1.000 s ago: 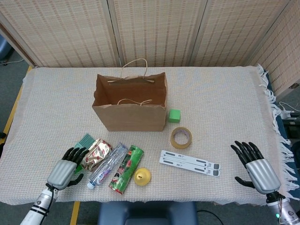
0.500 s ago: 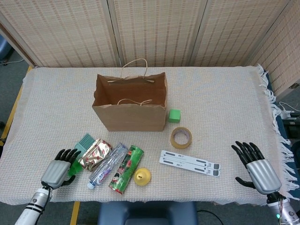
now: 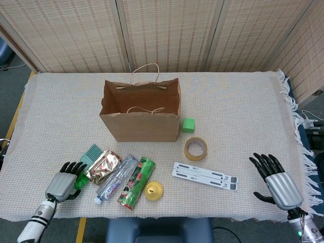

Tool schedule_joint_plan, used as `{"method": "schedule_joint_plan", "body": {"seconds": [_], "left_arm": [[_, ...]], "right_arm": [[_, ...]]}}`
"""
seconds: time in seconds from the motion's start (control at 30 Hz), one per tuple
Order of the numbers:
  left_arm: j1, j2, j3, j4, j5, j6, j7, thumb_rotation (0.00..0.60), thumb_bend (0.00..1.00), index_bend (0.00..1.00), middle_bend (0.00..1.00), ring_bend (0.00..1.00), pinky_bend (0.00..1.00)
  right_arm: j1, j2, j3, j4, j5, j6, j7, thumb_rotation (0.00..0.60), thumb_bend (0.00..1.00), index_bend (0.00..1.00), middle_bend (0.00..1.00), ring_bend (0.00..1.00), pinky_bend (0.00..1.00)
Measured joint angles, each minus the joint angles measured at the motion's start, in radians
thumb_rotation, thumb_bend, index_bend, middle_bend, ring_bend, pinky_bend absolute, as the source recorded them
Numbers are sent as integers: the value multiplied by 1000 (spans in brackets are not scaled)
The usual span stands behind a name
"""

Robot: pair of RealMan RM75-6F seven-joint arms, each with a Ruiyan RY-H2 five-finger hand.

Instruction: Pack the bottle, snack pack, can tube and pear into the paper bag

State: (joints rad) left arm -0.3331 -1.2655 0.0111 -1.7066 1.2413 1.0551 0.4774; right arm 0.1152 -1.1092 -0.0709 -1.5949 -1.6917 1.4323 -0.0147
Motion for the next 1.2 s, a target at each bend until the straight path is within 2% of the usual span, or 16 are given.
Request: {"method": "schedule_joint_plan", "body": {"seconds": [0.07, 0.13, 0.17, 0.27, 0.4, 0.57, 0.73, 0.83, 0.93, 1.03, 1.13, 1.2], "left_arm": [[-4, -9, -2, 13, -2, 4, 9, 600, 389, 87, 14, 22, 182], [-5, -18, -4, 22, -8, 13, 19, 600, 442, 245, 116, 134, 327], [-5, -23, -5, 27, -12, 20, 24, 600, 483, 358, 247, 266, 439], [-1, -31, -6, 36, -16, 42, 27, 600, 566, 516, 493, 503, 643], [4, -30, -5, 46, -20, 63, 38, 600, 607, 618, 629, 630, 758], [7, -21, -13, 54, -27, 84, 30, 600, 626, 679, 694, 688, 809], [7, 0, -30, 44, -12, 121, 21, 600, 629, 685, 701, 694, 811], [6, 17, -57, 26, 0, 162, 11, 600, 631, 684, 700, 694, 807], [9, 24, -103, 9, 11, 229, -26, 600, 630, 682, 698, 694, 802], [15, 11, -157, -7, 20, 306, -119, 600, 630, 678, 697, 694, 795], [16, -5, -226, -42, 14, 348, -264, 600, 631, 676, 696, 694, 789], [10, -13, -294, -93, -7, 362, -370, 600, 631, 675, 696, 694, 788]], "right_arm": [[1, 1, 0, -2, 0, -2, 2, 600, 25, 0, 0, 0, 16], [1, 2, -1, -3, 1, -5, 5, 600, 26, 0, 0, 0, 16], [1, 2, -1, -3, 1, -5, 6, 600, 26, 0, 0, 0, 16], [1, 4, -1, -4, 0, -4, 9, 600, 25, 0, 0, 0, 16], [1, 4, -2, -5, 0, -5, 12, 600, 26, 0, 0, 0, 16], [1, 4, -3, -5, -4, -3, 13, 600, 26, 0, 0, 0, 16], [0, 5, -3, -8, -4, -3, 14, 600, 26, 0, 0, 0, 16], [0, 5, -2, -8, -5, -2, 16, 600, 26, 0, 0, 0, 16], [1, 4, -3, -6, -9, 0, 20, 600, 26, 0, 0, 0, 16], [1, 4, -5, -4, -14, -1, 24, 600, 25, 0, 0, 0, 16], [3, 3, -7, -4, -19, -3, 23, 600, 25, 0, 0, 0, 16], [4, 2, -8, -4, -21, -5, 22, 600, 25, 0, 0, 0, 16]]}}
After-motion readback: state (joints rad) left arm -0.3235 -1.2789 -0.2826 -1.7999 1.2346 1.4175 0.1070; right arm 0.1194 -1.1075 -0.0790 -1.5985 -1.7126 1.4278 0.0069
